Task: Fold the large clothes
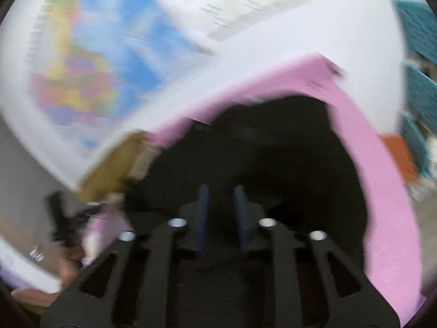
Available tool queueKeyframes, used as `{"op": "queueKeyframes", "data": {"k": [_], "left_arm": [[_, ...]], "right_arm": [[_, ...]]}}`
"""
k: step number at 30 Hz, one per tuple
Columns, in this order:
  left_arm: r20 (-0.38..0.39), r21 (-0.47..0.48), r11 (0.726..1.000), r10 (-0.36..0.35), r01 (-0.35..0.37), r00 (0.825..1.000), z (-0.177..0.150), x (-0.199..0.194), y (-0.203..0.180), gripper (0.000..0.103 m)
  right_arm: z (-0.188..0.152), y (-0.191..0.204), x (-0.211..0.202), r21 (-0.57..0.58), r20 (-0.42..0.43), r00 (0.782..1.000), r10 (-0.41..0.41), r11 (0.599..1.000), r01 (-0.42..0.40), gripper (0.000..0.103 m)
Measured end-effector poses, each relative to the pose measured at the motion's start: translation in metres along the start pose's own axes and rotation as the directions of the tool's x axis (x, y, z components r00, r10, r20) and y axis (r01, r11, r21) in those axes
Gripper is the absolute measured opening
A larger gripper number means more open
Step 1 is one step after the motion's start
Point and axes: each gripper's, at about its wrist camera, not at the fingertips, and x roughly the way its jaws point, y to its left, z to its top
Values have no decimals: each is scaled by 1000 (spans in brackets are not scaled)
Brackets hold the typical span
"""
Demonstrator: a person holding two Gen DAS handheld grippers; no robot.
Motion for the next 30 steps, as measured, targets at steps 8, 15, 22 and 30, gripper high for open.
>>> {"op": "queueKeyframes", "data": {"k": [8, 15, 22, 30], "left_arm": [[-92, 14, 999, -49, 50, 995, 16, 52, -25, 57], [-167, 1, 998, -68, 69, 984, 25, 82, -44, 63], [-125, -91, 995, -38, 27, 991, 47, 80, -35, 14], [-11, -180, 982, -50, 47, 999, 86, 66, -29, 19]], "right_arm": [[-39, 71, 9, -375, -21, 999, 50, 925, -54, 77], [-94, 88, 52, -708, -114, 980, -164, 706, 36, 84], [-64, 88, 21, -544, -210, 976, 57, 823, -165, 5], [38, 24, -2, -194, -18, 996, 91, 977, -93, 15]]}}
